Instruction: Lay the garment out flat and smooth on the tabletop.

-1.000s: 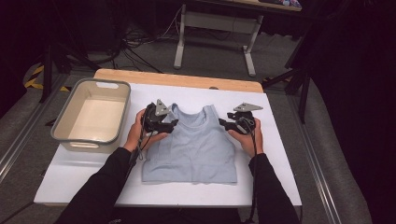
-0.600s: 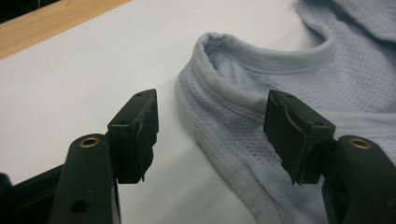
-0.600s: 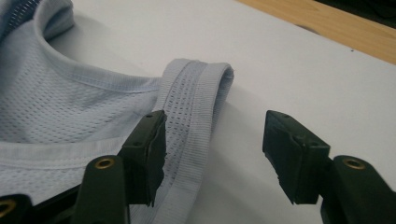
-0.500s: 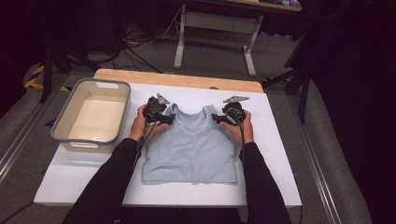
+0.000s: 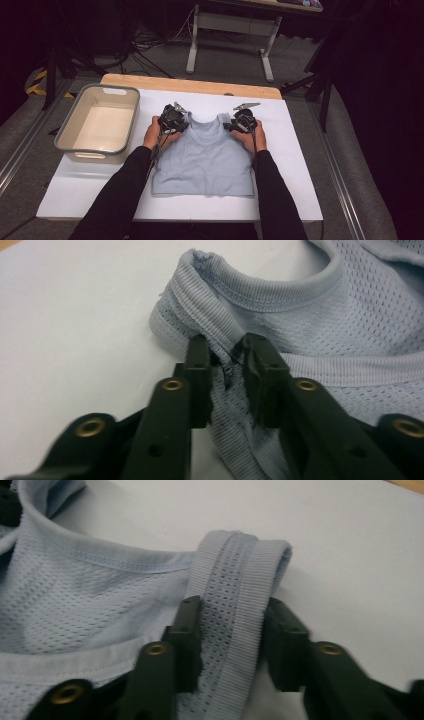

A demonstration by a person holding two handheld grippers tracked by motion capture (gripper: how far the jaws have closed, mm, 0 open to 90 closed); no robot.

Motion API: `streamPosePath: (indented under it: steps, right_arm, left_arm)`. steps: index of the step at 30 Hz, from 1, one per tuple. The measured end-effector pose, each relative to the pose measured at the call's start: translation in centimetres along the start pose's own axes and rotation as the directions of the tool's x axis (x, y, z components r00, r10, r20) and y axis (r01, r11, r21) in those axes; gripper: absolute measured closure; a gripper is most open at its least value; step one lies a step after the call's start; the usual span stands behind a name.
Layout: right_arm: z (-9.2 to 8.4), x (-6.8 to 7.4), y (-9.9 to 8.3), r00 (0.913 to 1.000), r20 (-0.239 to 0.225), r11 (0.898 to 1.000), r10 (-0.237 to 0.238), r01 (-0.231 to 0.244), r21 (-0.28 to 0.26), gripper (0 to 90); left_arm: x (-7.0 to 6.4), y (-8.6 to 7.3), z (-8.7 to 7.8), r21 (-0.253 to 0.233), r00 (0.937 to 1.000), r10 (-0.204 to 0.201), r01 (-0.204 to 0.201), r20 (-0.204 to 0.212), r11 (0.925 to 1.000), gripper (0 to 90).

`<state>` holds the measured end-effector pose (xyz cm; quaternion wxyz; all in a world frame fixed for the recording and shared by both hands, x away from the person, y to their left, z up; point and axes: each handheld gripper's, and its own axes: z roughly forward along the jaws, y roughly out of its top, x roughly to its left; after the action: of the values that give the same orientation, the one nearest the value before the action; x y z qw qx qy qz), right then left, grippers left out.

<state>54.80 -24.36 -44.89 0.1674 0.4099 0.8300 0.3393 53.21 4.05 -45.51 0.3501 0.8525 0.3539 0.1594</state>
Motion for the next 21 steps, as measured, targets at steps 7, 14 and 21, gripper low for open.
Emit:
streamPosePath:
  steps: [7,14,21]
  right_arm:
    - [-1.2,0.1,0.2,0.9999,-0.009,1.0,-0.008,0.008,-0.019,87.5]
    - [-4.2,0.4,0.9,0.9996,0.018,0.991,-0.02,0.022,-0.131,87.7]
    - [-7.7,1.4,2.1,0.9938,0.09,0.963,-0.065,0.086,-0.255,87.9]
  left_arm:
    - [0.0,0.2,-0.9,-0.026,0.9986,0.003,-0.004,-0.053,0.9997,86.7]
    - [-1.0,1.5,-3.4,-0.129,0.9867,-0.01,-0.011,-0.162,0.9915,86.9]
    - [-2.1,2.9,-6.7,-0.229,0.9738,-0.018,-0.036,-0.227,0.9727,87.0]
